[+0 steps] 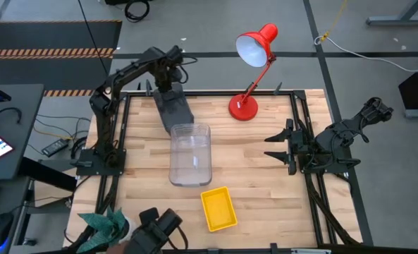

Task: Stack baskets by color
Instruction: Stack the bottom black bin on the top black bin

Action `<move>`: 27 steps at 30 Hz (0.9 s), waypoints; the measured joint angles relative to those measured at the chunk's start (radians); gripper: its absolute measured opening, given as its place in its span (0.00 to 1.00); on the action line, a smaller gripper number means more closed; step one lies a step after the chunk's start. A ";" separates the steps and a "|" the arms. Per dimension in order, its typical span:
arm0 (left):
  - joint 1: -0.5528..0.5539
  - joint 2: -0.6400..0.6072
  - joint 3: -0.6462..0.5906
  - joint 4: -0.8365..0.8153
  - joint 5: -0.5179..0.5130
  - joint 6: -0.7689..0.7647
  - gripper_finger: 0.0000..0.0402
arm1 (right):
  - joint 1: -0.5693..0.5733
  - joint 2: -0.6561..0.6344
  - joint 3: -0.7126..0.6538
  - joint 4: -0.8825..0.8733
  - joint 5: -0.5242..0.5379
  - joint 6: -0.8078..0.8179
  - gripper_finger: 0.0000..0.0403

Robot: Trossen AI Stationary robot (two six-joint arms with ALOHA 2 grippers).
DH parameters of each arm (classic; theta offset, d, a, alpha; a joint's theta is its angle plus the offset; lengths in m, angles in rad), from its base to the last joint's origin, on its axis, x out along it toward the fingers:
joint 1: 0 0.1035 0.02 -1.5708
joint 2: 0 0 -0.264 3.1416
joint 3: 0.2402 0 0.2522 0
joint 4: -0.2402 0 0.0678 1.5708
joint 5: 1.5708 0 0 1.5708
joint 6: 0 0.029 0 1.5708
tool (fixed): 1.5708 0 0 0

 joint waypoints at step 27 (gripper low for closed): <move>-0.019 0.001 0.000 -0.013 0.085 0.027 0.20 | 0.000 0.000 0.000 0.001 0.000 -0.004 0.54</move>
